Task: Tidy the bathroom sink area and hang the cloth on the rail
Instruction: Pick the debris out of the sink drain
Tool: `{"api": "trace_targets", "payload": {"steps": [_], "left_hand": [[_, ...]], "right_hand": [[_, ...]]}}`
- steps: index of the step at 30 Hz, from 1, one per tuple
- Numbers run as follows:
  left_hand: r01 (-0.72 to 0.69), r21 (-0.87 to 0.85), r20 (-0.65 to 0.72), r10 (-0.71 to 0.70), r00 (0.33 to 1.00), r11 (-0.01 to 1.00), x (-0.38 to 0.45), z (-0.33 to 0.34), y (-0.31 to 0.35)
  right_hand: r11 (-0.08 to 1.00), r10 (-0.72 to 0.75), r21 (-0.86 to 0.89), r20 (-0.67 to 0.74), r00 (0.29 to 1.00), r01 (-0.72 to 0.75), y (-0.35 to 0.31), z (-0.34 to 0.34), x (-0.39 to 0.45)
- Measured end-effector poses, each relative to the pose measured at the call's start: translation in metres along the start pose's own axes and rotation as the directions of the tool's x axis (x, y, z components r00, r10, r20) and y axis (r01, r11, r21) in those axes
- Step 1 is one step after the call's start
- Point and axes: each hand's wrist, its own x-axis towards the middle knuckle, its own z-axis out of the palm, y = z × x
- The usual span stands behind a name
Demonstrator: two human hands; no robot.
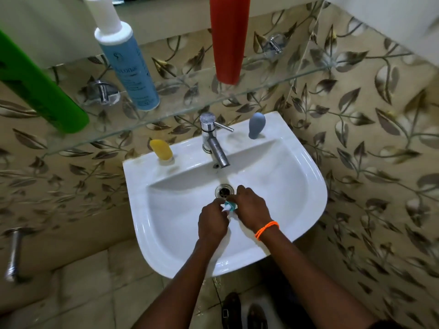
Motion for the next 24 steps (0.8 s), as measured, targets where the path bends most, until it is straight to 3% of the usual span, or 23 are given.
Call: {"api": "trace_targets", "payload": {"steps": [7, 10, 13, 21, 24], "left_hand": [[-0.267, 0.100, 0.175, 0.247, 0.953, 0.959, -0.067, 0.026, 0.081], [-0.362, 0.098, 0.269, 0.326, 0.906, 0.927, -0.112, 0.055, 0.114], [-0.441, 0.106, 0.373, 0.375, 0.849, 0.891, -0.154, 0.088, 0.128], [-0.484, 0.261, 0.613, 0.244, 0.752, 0.835, -0.227, 0.182, 0.106], [-0.503, 0.283, 0.630, 0.237, 0.739, 0.816, -0.238, 0.200, 0.093]], "right_hand": [[0.975, 0.204, 0.113, -0.116, 0.972, -0.191, 0.049, -0.054, -0.112], [0.909, 0.378, 0.265, -0.199, 0.904, -0.321, 0.076, -0.062, -0.179], [0.844, 0.498, 0.317, -0.163, 0.852, -0.433, 0.102, -0.052, -0.237], [0.643, 0.709, 0.392, 0.021, 0.705, -0.658, 0.156, 0.013, -0.346], [0.659, 0.688, 0.387, 0.037, 0.724, -0.646, 0.172, 0.035, -0.363]]}}
